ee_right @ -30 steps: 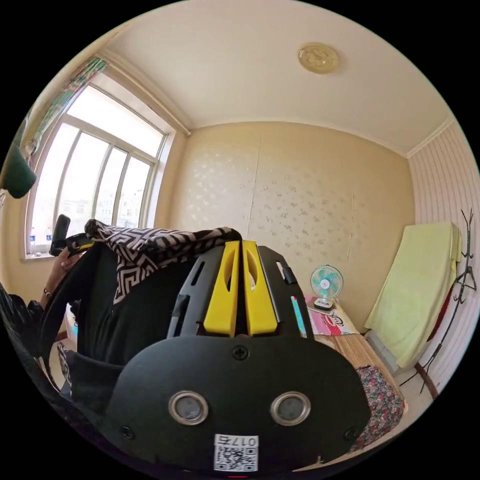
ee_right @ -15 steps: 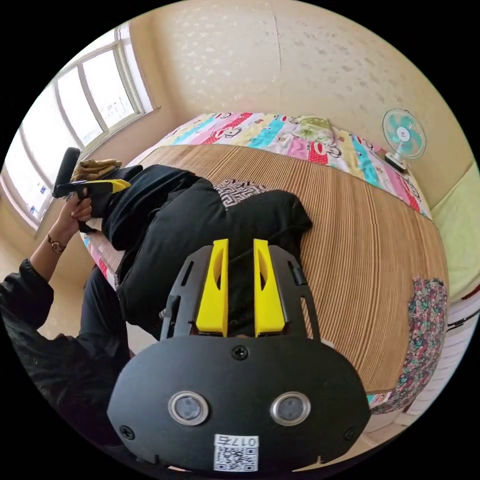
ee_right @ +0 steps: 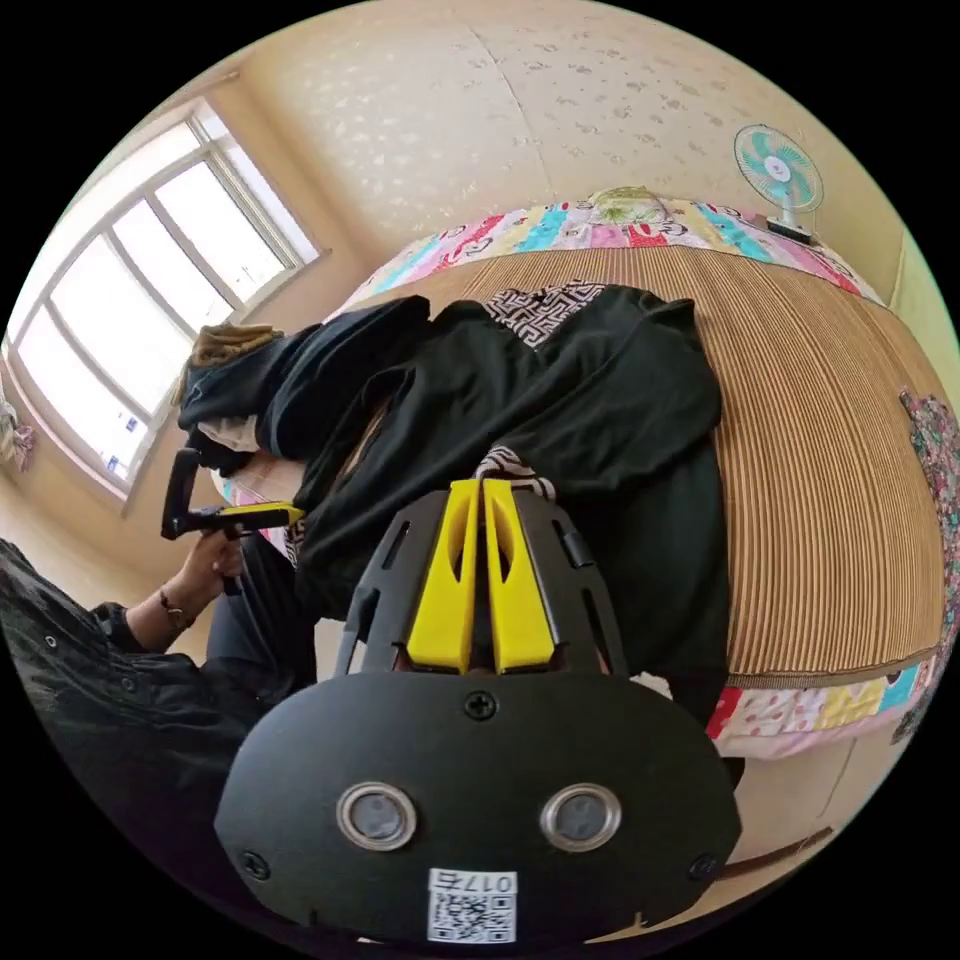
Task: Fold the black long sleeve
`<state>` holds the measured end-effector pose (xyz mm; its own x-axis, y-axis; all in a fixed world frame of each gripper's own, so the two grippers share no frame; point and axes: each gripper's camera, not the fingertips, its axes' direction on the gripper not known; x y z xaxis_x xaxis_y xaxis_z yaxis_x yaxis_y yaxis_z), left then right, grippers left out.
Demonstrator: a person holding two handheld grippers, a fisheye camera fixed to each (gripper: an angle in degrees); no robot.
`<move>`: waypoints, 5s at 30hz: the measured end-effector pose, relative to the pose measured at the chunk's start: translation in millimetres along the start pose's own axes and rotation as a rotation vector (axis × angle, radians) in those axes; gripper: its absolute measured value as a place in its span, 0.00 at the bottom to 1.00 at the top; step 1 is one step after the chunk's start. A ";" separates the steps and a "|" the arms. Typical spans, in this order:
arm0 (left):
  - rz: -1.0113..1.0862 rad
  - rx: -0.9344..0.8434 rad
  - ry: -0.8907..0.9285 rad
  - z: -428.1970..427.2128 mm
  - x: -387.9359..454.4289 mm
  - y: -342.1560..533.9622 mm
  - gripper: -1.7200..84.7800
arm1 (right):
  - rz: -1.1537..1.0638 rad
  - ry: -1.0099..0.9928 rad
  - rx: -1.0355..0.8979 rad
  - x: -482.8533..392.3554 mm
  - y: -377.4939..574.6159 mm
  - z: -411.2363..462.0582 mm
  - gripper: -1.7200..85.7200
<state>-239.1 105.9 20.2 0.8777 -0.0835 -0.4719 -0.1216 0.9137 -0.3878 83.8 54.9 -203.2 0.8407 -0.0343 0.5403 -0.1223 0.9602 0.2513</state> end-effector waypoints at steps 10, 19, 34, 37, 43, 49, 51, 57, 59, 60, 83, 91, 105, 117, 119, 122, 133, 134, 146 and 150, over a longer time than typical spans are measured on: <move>-0.035 0.572 0.140 -239.7 -65.6 -40.4 0.08 | 0.477 0.419 0.476 188.8 -16.5 -209.0 0.06; -0.108 0.579 0.049 -199.0 -31.3 -0.9 0.15 | 0.219 0.360 0.081 116.4 32.0 -111.3 0.13; 0.189 -0.203 0.118 41.7 28.7 -30.9 0.02 | 0.110 0.279 -0.325 90.7 75.1 -106.7 0.05; 0.129 -0.153 0.138 20.4 15.8 -4.5 0.03 | 0.188 0.262 -0.147 115.5 79.9 -161.5 0.05; 0.048 -0.060 0.173 -12.5 1.1 -1.8 0.08 | 0.562 0.375 0.183 268.4 24.4 -252.7 0.13; 0.122 -0.052 0.064 -14.0 25.9 -14.8 0.08 | 0.594 0.684 0.086 338.5 -15.9 -221.9 0.08; 0.095 -0.034 -0.010 -19.2 25.4 -11.4 0.07 | 0.560 0.875 0.100 325.2 -26.0 -240.3 0.05; -0.014 -0.025 0.056 -34.3 -7.4 1.8 0.06 | 0.806 0.822 0.276 371.9 29.1 -339.6 0.06; -0.049 -0.010 0.109 -36.7 -17.0 2.5 0.07 | 0.925 0.692 0.289 399.3 66.1 -348.3 0.07; -0.062 -0.002 0.149 -37.4 -21.3 2.1 0.07 | 0.938 0.570 0.418 399.9 94.1 -360.0 0.07; -0.167 0.176 0.125 -102.9 -82.8 24.3 0.09 | 0.555 0.380 0.763 227.3 -6.7 -331.4 0.04; -0.250 0.290 0.117 -138.4 -119.4 34.0 0.12 | 0.119 0.080 0.394 5.5 -86.2 -64.0 0.05; -0.457 0.330 0.116 -159.1 -242.6 16.4 0.18 | -0.081 -0.051 -0.090 -84.2 56.9 33.0 0.09; -1.018 0.669 0.911 -108.9 -312.4 62.2 0.20 | 0.279 -0.149 -0.003 -14.1 136.0 7.7 0.06; -1.029 0.727 0.956 -105.5 -313.6 66.9 0.17 | 0.284 -0.137 0.010 -10.7 138.4 6.8 0.06; -0.968 0.915 1.006 -115.9 -308.5 82.2 0.08 | 0.289 -0.080 0.008 -2.1 136.3 1.9 0.05; -0.037 0.987 0.508 -273.1 -105.5 -59.8 0.02 | 0.368 -0.074 0.114 61.7 144.1 -38.6 0.05; 0.024 0.968 0.526 -268.9 -87.1 -76.4 0.01 | 0.379 -0.075 0.111 69.2 145.3 -42.9 0.05; 0.283 0.092 0.632 62.6 151.3 -211.3 0.14 | 0.493 0.110 0.158 129.9 190.3 -116.2 0.09; 0.238 0.147 0.422 52.5 101.8 -143.0 0.14 | 0.421 0.206 0.040 137.7 187.0 -114.1 0.11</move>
<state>-108.1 -12.3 69.2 0.5658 0.0083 -0.8245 -0.2023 0.9708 -0.1291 236.9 261.3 -173.5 0.8006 0.4152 0.4321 -0.4918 0.8672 0.0779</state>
